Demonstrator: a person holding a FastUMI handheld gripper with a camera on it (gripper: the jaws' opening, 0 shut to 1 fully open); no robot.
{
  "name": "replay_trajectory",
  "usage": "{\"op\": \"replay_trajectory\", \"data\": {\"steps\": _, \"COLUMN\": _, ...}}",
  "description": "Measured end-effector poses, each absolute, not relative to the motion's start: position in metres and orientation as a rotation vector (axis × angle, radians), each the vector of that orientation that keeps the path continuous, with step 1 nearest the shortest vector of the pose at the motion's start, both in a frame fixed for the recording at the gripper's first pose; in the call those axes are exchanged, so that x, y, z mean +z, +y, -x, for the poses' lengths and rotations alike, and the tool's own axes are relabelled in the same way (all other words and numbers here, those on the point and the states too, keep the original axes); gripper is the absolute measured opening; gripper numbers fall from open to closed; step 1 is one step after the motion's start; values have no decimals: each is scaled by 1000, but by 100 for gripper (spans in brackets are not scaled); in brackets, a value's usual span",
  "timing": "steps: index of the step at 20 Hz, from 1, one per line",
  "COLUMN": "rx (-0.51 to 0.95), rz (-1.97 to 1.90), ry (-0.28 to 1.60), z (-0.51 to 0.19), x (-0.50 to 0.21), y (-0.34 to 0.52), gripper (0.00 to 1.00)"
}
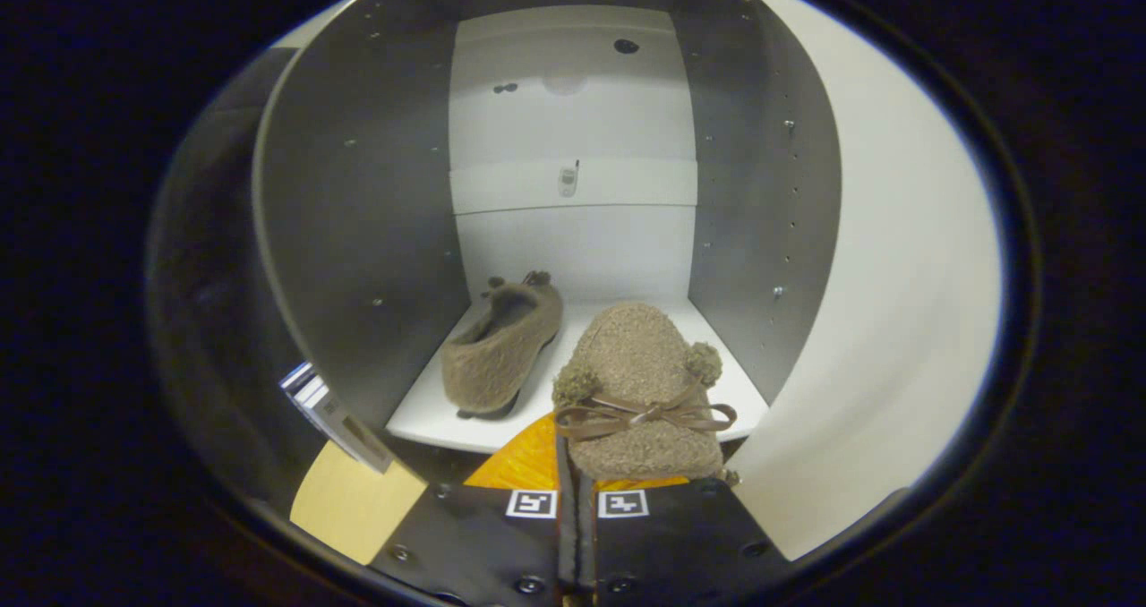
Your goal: Open the shoe cabinet door, grab the shoes and put them into the shoe cabinet, then close the shoe cabinet door.
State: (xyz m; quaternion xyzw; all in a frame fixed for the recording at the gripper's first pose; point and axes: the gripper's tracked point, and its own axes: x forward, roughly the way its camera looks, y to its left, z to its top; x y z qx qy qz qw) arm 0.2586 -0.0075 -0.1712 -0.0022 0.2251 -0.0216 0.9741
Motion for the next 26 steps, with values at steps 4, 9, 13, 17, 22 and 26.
{"op": "replay_trajectory", "data": {"steps": 4, "rx": -76, "rz": 2, "ry": 448, "z": -320, "x": -173, "y": -18, "gripper": 2}}
{"op": "replay_trajectory", "data": {"steps": 9, "rx": -105, "rz": -19, "ry": 471, "z": -379, "x": -192, "y": -33, "gripper": 3}}
{"op": "replay_trajectory", "data": {"steps": 13, "rx": -102, "rz": -8, "ry": 492, "z": -402, "x": -208, "y": -33, "gripper": 3}}
{"op": "replay_trajectory", "data": {"steps": 17, "rx": -85, "rz": -22, "ry": 542, "z": -415, "x": -223, "y": -31, "gripper": 4}}
{"op": "replay_trajectory", "data": {"steps": 22, "rx": -58, "rz": -109, "ry": 585, "z": -422, "x": -231, "y": -29, "gripper": 4}}
{"op": "replay_trajectory", "data": {"steps": 26, "rx": -53, "rz": -138, "ry": 622, "z": -426, "x": -236, "y": -29, "gripper": 5}}
